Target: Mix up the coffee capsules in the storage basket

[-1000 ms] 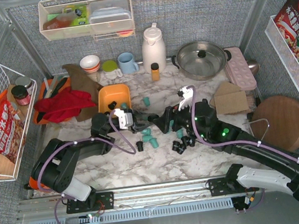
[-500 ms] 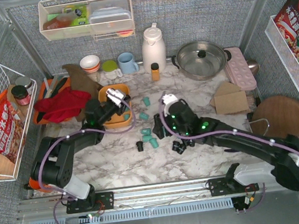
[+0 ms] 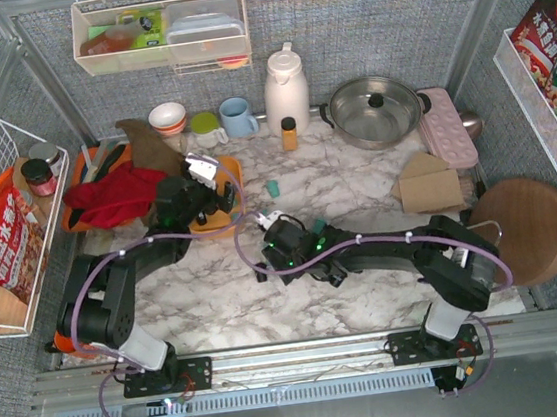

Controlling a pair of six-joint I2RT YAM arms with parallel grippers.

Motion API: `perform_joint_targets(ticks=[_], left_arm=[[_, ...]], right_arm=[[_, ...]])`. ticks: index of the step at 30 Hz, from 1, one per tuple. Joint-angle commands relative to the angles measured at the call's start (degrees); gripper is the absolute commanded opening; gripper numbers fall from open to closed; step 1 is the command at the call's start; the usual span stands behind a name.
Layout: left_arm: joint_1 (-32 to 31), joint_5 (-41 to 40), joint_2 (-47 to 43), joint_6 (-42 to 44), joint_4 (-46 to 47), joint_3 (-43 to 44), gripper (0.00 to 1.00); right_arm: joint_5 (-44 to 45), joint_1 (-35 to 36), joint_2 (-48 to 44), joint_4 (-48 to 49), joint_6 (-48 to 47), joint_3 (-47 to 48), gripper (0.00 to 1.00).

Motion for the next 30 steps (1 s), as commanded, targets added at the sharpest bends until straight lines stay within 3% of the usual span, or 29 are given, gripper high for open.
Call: perform_joint_targets(ticks=[1, 6, 15, 18, 23, 27, 30], left_arm=[[0.1, 0.9, -3.3, -1.8, 3.7, -0.9, 0.99], [0.1, 1.9, -5.8, -2.7, 5.3, -1.6, 0.99], [-0.1, 9.1, -7.2, -2.3, 7.4, -2.5, 0.99], [-0.5, 13.1, -7.8, -0.7, 9.9, -3.8, 0.99], [-2.8, 22.8, -9.8, 4.6, 14.8, -7.1, 0.99], [-7.0, 30.3, -11.4, 11.9, 15.4, -9.6, 0.99], [-11.4, 30.6, -12.3, 16.0, 15.0, -11.0, 0.99]], right_arm=[[4.7, 0.5, 2.1, 0.2, -1.4, 1.0, 0.55], [6.3, 0.6, 4.5, 1.5, -1.9, 1.0, 0.52], [6.2, 0.5, 1.6, 3.3, -0.7, -0.9, 0.20], [6.5, 0.2, -2.9, 3.0, -0.8, -2.0, 0.14], [5.0, -2.5, -15.1, 2.1, 0.0, -5.2, 0.14], [0.7, -6.5, -27.3, 3.5, 3.3, -8.3, 0.14], [-2.7, -9.1, -34.0, 6.3, 7.1, -11.0, 0.14]])
